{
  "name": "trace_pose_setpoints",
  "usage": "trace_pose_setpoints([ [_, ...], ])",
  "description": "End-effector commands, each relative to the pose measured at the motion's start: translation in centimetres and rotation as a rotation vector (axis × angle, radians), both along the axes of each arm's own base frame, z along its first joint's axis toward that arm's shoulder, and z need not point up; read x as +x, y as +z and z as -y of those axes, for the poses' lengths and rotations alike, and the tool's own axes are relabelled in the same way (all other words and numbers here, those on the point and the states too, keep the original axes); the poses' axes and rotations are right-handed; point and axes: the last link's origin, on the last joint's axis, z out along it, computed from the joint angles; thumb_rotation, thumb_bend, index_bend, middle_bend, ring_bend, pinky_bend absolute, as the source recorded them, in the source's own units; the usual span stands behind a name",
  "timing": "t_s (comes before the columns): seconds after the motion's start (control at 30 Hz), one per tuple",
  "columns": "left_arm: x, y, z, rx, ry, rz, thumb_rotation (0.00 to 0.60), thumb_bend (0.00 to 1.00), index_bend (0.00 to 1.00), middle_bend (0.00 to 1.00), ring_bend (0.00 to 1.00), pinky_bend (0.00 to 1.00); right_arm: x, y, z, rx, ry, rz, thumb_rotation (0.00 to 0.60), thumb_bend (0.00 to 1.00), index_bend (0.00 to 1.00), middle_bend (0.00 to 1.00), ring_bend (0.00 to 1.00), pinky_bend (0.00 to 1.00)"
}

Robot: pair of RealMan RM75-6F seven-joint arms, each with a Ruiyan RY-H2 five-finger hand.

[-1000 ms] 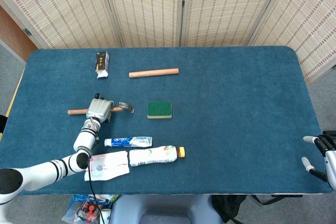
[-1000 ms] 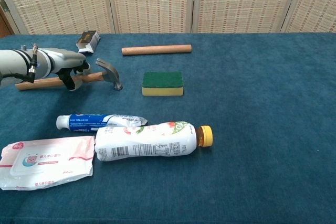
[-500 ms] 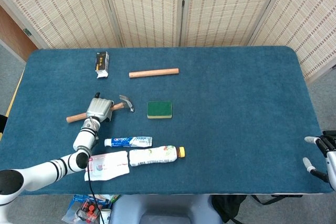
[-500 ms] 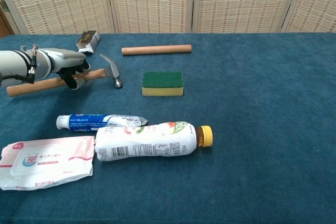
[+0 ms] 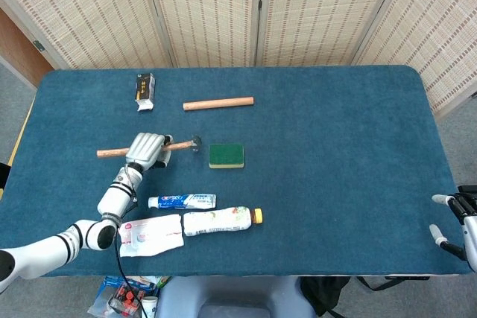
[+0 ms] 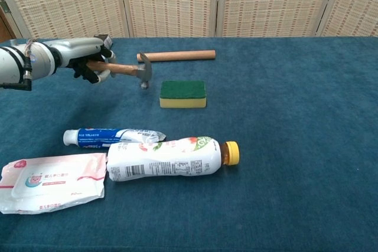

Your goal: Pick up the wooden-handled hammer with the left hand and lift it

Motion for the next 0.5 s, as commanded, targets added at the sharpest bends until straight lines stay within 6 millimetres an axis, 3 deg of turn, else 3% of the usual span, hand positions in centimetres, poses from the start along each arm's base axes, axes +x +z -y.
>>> trace_pose_setpoints([
  [0.03,0.2,1.0,0.3,0.026,-0.059,0.107,0.600,0.59,0.69,0.83,0.78,0.86,0.0,0.0,0.0,0.001,0.000,0.000,0.600,0.26,0.33,0.35,0.23,0.26],
  [0.23,1.6,0.9,0.7,0.000,-0.142,0.204,0.600,0.59,0.72,0.86,0.86,0.89,0.1,-0.1,0.1,0.005,-0.002,-0.001,0.600,0.26,0.33,0.35,0.23,0.26],
  [0.5,3.6,-1.4,0.9,-0.060,-0.207,0.202,0.600,0.59,0.72,0.91,0.90,0.90,0.0,-0.3,0.3,0.011,-0.005,-0.002,0.600,0.26,0.33,0.35,0.23,0.26],
])
